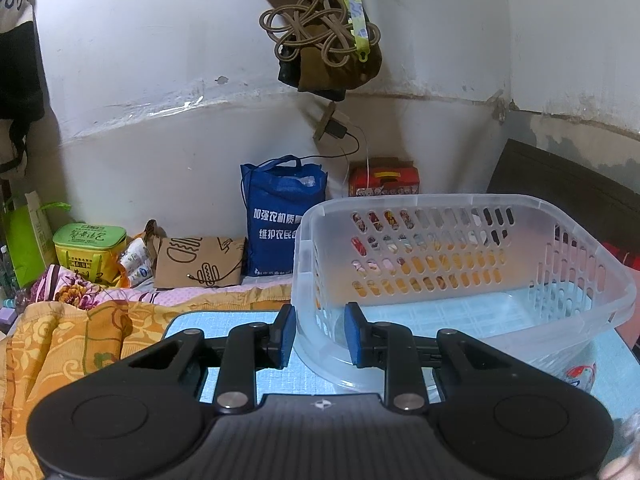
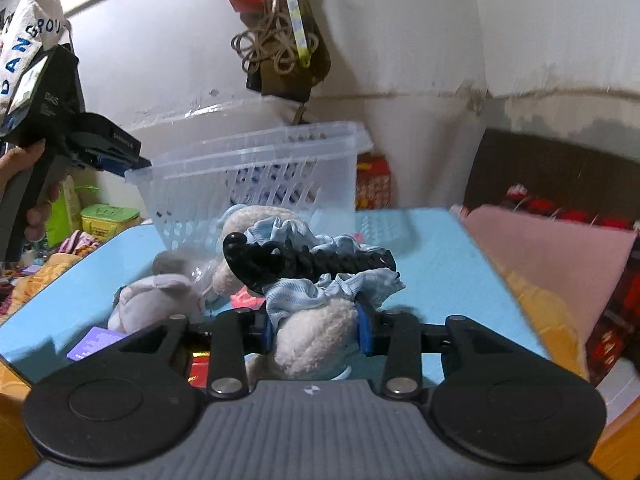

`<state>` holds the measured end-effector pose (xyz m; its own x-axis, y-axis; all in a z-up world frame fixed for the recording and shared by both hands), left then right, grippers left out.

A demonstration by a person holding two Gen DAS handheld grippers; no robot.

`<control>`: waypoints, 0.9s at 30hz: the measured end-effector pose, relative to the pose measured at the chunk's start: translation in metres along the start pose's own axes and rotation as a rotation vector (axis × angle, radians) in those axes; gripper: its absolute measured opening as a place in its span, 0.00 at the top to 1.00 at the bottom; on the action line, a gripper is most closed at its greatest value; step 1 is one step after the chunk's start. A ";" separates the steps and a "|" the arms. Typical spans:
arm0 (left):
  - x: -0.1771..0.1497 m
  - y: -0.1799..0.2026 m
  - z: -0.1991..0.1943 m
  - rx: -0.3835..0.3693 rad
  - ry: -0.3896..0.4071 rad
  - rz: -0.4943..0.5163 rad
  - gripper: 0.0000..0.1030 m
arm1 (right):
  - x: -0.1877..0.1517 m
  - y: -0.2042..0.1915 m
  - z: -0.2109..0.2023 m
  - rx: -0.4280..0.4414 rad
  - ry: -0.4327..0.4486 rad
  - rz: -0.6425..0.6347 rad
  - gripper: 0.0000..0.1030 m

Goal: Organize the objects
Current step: 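Lift the hair clip with the right tool and drop it into the basket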

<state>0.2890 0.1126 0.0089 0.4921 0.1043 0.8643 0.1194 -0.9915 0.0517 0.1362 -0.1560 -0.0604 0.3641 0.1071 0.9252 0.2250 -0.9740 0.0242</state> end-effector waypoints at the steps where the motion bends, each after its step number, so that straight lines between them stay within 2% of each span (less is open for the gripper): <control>1: 0.000 0.000 0.000 0.000 0.001 0.000 0.71 | 0.002 0.000 -0.003 -0.007 0.012 -0.010 0.60; 6: 0.003 -0.001 0.000 0.002 0.004 0.001 0.71 | 0.017 0.001 -0.012 -0.002 0.052 -0.025 0.60; 9: 0.003 -0.001 0.000 0.002 0.004 0.002 0.71 | 0.037 0.001 -0.018 0.018 0.091 -0.027 0.60; 13: 0.003 -0.001 0.000 0.001 0.004 0.002 0.71 | 0.084 -0.005 -0.017 0.052 0.159 -0.067 0.60; 16: 0.004 -0.001 0.000 -0.001 0.003 -0.001 0.70 | 0.129 -0.014 0.009 0.048 0.183 -0.126 0.60; 18: 0.004 -0.001 0.001 -0.007 -0.001 -0.008 0.70 | 0.154 -0.018 0.042 0.064 0.154 -0.147 0.60; 20: 0.005 -0.001 0.001 -0.010 -0.005 -0.016 0.70 | 0.167 -0.024 0.089 0.062 0.067 -0.167 0.60; 24: 0.005 -0.003 0.002 -0.012 -0.006 -0.019 0.70 | 0.161 -0.034 0.157 0.069 -0.048 -0.200 0.60; 27: 0.006 -0.003 0.003 -0.017 -0.006 -0.022 0.70 | 0.155 -0.037 0.182 0.071 -0.073 -0.205 0.59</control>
<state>0.2941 0.1160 0.0124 0.4947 0.1265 0.8598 0.1155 -0.9901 0.0792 0.3490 -0.0665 0.0133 0.3684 0.3182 0.8735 0.3636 -0.9141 0.1796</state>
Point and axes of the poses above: each gripper's, at about its wrist camera, not at the fingertips, and z roughly the way its jaws point, y to its right, x to its top, the point moved 6 cm from there along z, roughly the way its jaws point, and after that the axes turned 4 degrees about -z, right-handed, at the moved point
